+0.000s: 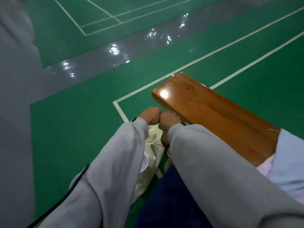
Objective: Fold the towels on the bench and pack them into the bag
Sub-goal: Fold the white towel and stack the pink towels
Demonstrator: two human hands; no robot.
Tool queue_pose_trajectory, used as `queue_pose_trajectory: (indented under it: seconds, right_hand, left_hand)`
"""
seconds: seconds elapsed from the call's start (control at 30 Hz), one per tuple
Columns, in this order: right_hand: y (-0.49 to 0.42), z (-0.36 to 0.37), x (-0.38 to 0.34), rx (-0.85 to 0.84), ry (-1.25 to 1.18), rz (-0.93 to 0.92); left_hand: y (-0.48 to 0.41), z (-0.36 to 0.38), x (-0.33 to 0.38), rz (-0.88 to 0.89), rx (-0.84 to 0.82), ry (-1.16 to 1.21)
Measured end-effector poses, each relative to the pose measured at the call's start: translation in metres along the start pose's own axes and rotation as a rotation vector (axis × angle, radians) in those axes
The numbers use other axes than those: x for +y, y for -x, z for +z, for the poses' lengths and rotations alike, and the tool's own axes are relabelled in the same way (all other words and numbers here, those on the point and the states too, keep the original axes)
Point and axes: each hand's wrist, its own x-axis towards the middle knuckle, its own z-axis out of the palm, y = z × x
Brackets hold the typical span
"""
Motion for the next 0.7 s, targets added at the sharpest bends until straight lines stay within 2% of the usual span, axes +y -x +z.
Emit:
queue_pose_trajectory:
  seconds: [0.13,0.3,0.47,0.53,0.6,0.7]
  right_hand:
    - [0.025,-0.052,0.051,0.106,0.001,0.058]
    - [0.066,-0.106,0.135,0.318,-0.029,0.140]
    - [0.122,-0.136,0.237,0.366,-0.046,0.408]
    - [0.145,-0.137,0.276,0.374,-0.056,0.475]
    - [0.168,-0.134,0.308,0.364,-0.054,0.517]
    - [0.201,-0.121,0.347,0.349,-0.060,0.587]
  left_hand:
    - [-0.012,-0.035,0.063,0.019,0.049,0.093]
    - [-0.023,-0.052,0.179,0.065,0.053,0.193]
    - [-0.025,-0.042,0.308,0.091,-0.078,0.387]
    - [-0.018,-0.037,0.357,0.201,-0.108,0.337]
    - [-0.009,-0.029,0.397,0.190,-0.133,0.399]
    - [-0.002,-0.006,0.443,0.269,-0.155,0.299]
